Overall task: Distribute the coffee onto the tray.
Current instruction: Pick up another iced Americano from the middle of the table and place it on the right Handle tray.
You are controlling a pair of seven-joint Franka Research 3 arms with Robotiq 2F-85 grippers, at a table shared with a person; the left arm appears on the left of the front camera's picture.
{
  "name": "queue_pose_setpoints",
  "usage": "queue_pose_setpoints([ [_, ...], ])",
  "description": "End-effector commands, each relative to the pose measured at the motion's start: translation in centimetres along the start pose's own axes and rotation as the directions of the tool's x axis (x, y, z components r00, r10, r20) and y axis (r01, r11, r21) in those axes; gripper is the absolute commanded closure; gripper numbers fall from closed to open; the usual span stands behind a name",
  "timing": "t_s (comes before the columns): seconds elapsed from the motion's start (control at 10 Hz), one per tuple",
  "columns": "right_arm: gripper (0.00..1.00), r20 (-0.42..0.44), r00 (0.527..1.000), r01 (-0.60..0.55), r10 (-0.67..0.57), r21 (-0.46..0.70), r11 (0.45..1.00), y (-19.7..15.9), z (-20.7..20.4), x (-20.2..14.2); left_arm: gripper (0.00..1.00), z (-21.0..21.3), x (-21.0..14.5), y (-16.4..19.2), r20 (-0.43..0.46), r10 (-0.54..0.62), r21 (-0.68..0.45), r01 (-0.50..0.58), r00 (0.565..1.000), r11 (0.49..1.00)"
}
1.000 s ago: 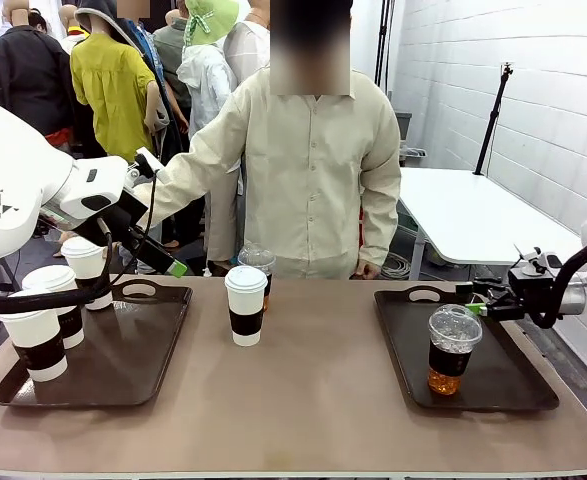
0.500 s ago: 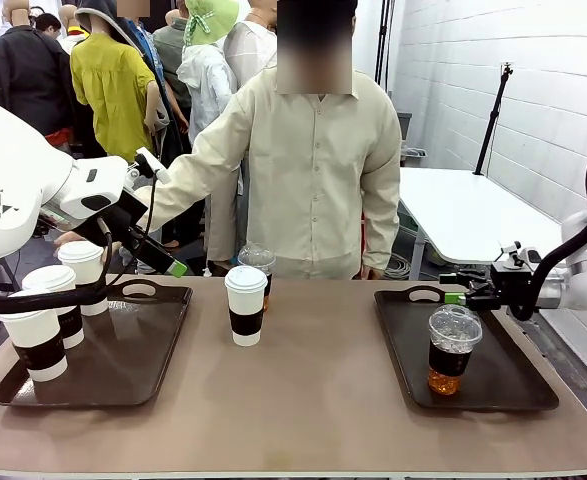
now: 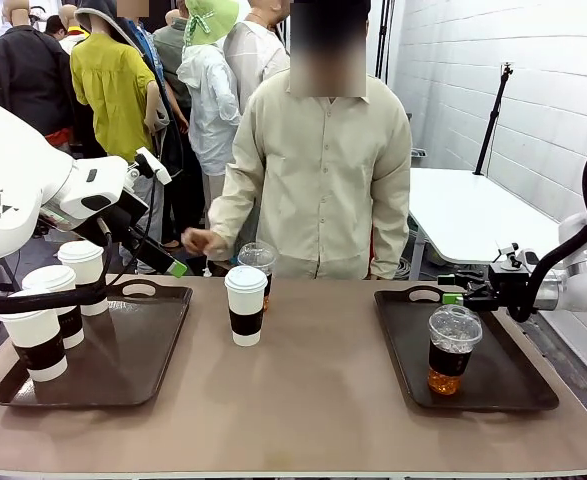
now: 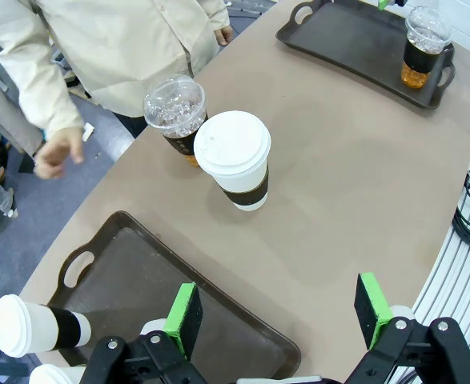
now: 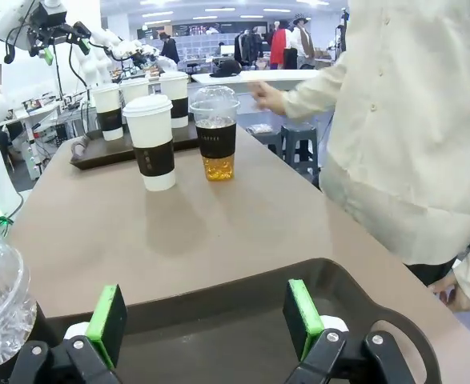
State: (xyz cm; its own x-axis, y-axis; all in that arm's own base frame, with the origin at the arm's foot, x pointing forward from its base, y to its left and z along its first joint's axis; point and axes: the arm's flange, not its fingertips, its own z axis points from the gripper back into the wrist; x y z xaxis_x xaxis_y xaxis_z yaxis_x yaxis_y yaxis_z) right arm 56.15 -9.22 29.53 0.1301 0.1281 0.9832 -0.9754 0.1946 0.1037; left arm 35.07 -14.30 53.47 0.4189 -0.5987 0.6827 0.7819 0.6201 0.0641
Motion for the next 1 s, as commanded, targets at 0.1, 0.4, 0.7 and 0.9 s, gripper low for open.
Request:
queue_pose_setpoints([
  [0.1,0.0,0.001,1.0,-0.004,0.004,0.003,1.0,0.0,0.0,0.3,0.0,0.0,0.0,-0.1,-0.007,0.003,-0.003,-0.003,1.0,1.0],
  [0.4,0.0,-0.001,1.0,-0.001,0.001,0.005,1.0,-1.0,-1.3,0.1,0.0,0.0,0.0,-0.1,-0.007,0.003,-0.003,-0.003,1.0,1.0],
  [0.7,0.0,-0.022,1.0,-0.002,0.003,0.029,1.0,-3.2,-5.0,0.7,0.0,0.0,0.0,-0.1,-0.007,0.003,-0.003,-0.003,1.0,1.0],
  [0.9,0.0,-0.018,1.0,-0.001,0.002,0.052,0.999,-4.2,-7.4,0.8,0.0,0.0,0.0,-0.1,-0.007,0.003,-0.003,-0.003,1.0,1.0],
])
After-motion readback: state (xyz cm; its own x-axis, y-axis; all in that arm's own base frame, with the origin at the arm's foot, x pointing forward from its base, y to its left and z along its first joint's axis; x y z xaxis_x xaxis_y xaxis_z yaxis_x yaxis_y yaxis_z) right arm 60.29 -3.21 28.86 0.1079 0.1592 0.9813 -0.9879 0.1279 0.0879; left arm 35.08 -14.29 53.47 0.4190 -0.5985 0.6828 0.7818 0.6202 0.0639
